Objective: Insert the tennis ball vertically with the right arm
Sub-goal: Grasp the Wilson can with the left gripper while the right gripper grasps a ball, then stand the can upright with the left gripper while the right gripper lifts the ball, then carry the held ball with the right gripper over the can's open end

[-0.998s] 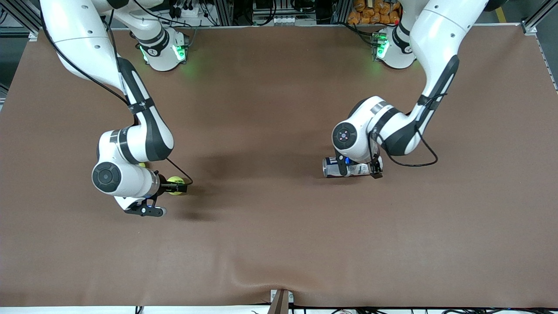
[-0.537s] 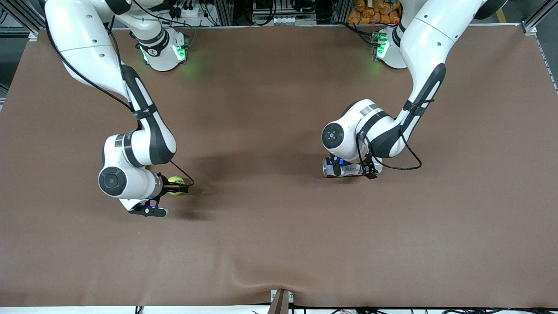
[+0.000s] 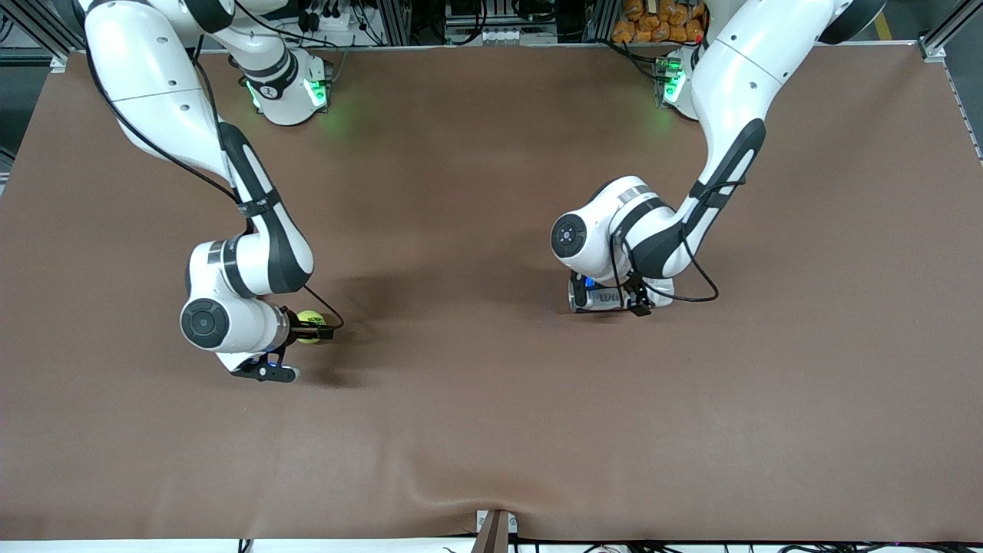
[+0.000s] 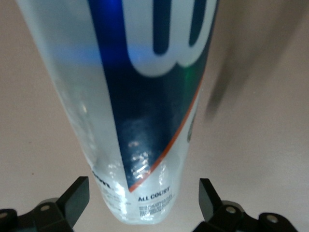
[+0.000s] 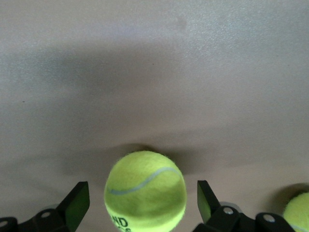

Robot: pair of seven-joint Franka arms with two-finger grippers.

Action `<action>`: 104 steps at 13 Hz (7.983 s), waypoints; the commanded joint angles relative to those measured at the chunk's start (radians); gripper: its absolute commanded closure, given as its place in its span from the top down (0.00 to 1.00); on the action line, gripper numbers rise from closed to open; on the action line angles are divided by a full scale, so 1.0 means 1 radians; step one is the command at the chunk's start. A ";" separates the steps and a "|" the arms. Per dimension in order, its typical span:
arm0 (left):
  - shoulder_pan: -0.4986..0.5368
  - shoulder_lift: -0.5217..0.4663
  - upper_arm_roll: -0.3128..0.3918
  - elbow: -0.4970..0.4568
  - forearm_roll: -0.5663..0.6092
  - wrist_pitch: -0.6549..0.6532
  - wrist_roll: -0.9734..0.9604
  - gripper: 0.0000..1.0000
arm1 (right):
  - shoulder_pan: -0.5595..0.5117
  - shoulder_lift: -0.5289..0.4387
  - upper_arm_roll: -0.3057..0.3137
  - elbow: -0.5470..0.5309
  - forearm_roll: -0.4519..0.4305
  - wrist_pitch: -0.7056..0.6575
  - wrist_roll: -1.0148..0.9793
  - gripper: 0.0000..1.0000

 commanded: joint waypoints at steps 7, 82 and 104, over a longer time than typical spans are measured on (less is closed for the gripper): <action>-0.028 0.046 0.007 0.040 0.064 -0.010 -0.008 1.00 | -0.003 0.025 -0.001 -0.008 -0.012 0.006 0.012 0.70; -0.152 0.167 -0.001 0.293 -0.151 0.880 -0.130 0.74 | -0.203 -0.547 -0.048 0.222 -0.047 -0.738 -0.255 0.00; -0.111 0.382 -0.001 0.200 -0.171 1.611 -0.435 0.75 | 0.021 -0.438 -0.044 0.221 0.025 -0.534 0.311 0.00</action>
